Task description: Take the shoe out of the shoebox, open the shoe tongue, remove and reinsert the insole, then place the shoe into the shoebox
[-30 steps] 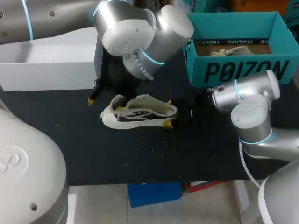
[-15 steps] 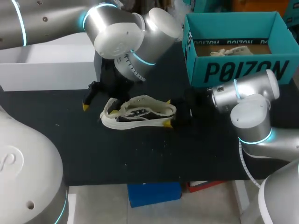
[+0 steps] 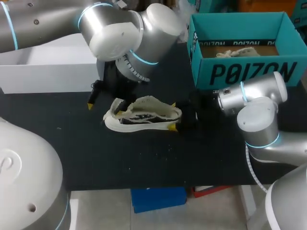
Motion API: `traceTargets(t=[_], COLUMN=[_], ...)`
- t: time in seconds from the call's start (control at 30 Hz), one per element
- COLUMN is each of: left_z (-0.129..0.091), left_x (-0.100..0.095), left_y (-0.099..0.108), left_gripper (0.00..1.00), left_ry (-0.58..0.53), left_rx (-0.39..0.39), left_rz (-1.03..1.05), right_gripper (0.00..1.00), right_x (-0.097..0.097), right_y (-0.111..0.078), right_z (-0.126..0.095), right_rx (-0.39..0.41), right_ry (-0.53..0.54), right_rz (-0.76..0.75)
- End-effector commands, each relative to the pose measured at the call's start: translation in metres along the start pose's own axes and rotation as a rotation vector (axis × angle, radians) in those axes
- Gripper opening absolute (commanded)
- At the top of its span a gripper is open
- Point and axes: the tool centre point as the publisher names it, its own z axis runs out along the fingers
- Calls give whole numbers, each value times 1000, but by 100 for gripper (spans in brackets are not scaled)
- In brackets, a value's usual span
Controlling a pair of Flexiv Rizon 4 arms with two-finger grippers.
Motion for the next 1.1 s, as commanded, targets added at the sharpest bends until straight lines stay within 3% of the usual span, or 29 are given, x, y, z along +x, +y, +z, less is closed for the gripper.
traceTargets(t=[0.03, 0.2, 0.3, 0.33, 0.37, 0.4, 0.47, 0.5, 0.6, 0.67, 1.1], left_z=[-31, -61, -78, -85, -90, -94, -104, -108, -119, -123, -123], left_x=[-19, -10, 2, 5, 9, 15, 24, 31, 46, 58, 58], left_y=[9, 4, 1, 0, -1, -2, -5, -6, -15, -21, -21], left_gripper=[100, 99, 47, 33, 10, 0, 0, 0, 0, 0, 0], left_ry=[185, 324, 449, 542, 582, 622, 747, 754, 941, 947, 947], left_rx=[192, 325, 398, 410, 433, 443, 465, 470, 437, 386, 386], left_rz=[161, 425, 642, 740, 815, 878, 1039, 1087, 1192, 1221, 1221], right_gripper=[0, 0, 0, 0, 0, 0, 0, 0, 0, 0, 0], right_x=[0, 0, 0, 0, 0, 0, 0, 0, 0, 0, 0], right_y=[-3, -3, -3, -3, -3, -3, -3, -3, -3, -3, -3], right_z=[0, 0, 0, 0, 0, 0, 0, 0, 0, 0, 0], right_rx=[0, 0, 0, 0, 0, 0, 0, 0, 0, 0, 0], right_ry=[-1, -1, -1, -1, -1, -1, -1, -1, -1, -1, -1], right_rz=[1, 1, 1, 1, 1, 1, 1, 1, 1, 1, 1])
